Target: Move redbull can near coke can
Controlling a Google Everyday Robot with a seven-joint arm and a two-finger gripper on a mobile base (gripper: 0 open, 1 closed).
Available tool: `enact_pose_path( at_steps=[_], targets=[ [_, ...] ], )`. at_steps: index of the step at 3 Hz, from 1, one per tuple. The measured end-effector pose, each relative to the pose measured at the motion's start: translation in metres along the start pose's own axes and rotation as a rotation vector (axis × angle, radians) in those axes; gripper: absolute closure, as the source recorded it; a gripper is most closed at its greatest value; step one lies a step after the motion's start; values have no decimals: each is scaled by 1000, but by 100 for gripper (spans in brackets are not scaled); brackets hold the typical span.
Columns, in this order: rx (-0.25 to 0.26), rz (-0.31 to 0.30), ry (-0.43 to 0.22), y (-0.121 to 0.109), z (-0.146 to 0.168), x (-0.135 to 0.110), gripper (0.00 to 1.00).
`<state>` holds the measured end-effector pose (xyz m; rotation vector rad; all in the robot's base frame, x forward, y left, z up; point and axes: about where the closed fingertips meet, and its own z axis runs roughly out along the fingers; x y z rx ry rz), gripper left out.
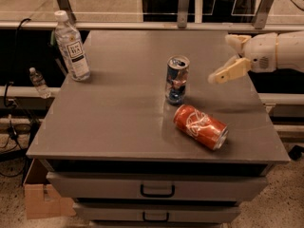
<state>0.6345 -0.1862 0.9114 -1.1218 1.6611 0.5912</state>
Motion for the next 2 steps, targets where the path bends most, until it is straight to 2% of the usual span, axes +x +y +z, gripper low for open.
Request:
enact_pose_path(
  at_steps=[1, 2],
  targets=[
    [123, -2, -26, -51, -41, -14, 0],
    [255, 37, -79, -86, -79, -29, 0]
  ],
)
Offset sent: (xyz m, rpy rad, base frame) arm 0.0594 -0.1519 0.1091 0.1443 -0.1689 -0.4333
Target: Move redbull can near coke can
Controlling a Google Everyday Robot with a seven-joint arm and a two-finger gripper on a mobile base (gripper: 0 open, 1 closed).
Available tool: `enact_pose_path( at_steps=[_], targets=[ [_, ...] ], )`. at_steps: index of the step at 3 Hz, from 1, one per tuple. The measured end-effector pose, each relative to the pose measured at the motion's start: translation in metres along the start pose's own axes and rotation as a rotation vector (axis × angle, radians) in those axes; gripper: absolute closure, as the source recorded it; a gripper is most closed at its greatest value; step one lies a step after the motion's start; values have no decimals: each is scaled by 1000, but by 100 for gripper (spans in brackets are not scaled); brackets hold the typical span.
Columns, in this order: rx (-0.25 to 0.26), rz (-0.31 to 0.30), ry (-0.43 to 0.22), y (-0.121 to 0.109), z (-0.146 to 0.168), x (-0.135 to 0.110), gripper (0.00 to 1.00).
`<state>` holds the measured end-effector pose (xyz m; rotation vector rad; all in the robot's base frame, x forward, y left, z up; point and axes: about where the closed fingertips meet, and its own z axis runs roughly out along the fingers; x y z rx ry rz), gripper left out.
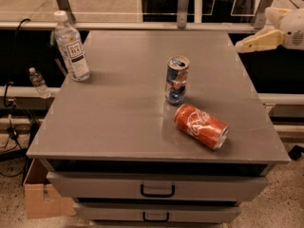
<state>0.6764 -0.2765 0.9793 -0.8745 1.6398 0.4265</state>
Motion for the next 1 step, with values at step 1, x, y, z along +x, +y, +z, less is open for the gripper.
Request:
enact_pose_path(
  at_steps=[1],
  targets=[
    [17, 2, -8, -5, 0, -3, 0]
  ],
)
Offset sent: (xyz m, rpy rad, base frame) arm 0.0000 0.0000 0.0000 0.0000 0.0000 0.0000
